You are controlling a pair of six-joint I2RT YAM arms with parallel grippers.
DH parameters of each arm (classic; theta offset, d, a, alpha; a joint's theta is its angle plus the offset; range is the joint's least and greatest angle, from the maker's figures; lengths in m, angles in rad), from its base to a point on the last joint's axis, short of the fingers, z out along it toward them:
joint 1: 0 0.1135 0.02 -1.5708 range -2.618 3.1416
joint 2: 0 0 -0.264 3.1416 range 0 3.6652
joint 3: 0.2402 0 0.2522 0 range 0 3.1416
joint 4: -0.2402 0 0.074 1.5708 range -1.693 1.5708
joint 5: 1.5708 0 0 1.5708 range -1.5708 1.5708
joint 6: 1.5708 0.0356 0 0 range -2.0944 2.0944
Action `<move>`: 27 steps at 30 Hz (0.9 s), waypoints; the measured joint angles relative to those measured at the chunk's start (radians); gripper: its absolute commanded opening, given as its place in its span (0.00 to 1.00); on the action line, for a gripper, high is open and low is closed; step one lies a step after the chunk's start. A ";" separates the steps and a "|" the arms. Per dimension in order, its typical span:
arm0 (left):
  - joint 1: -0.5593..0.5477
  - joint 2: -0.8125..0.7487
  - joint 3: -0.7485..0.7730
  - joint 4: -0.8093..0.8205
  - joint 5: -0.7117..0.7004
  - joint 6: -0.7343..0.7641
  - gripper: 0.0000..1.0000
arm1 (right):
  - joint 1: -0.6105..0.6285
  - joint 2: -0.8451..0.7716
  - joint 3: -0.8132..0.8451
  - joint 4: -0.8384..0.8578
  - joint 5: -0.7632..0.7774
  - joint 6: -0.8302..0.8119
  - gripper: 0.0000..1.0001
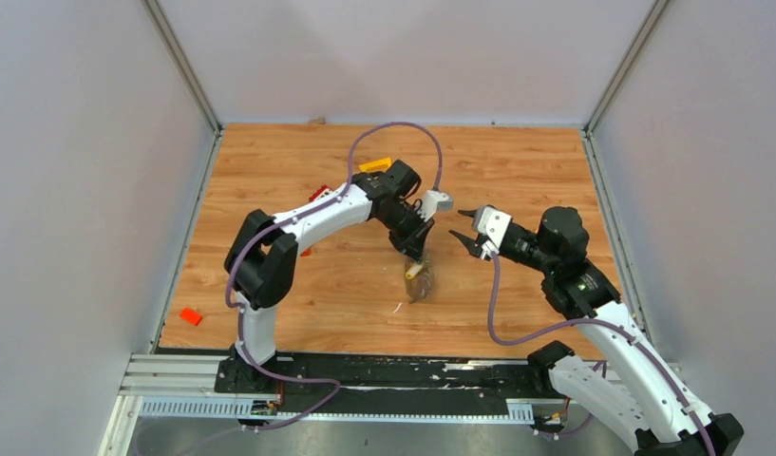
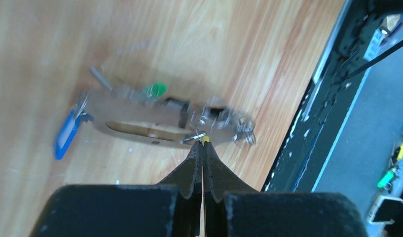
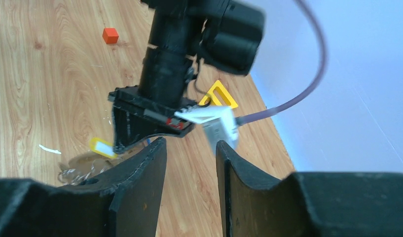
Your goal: Put the keys on the keyring
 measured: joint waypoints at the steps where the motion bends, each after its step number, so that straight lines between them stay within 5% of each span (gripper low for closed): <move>1: 0.006 0.015 -0.028 0.000 0.005 0.001 0.00 | 0.000 0.000 0.000 -0.003 0.000 0.000 0.42; 13: 0.068 0.043 -0.246 -0.088 0.009 0.077 0.00 | -0.002 0.016 0.000 -0.013 -0.010 0.000 0.42; 27: 0.072 0.028 -0.175 -0.186 0.076 0.098 0.00 | -0.010 0.023 0.000 -0.013 -0.013 0.000 0.43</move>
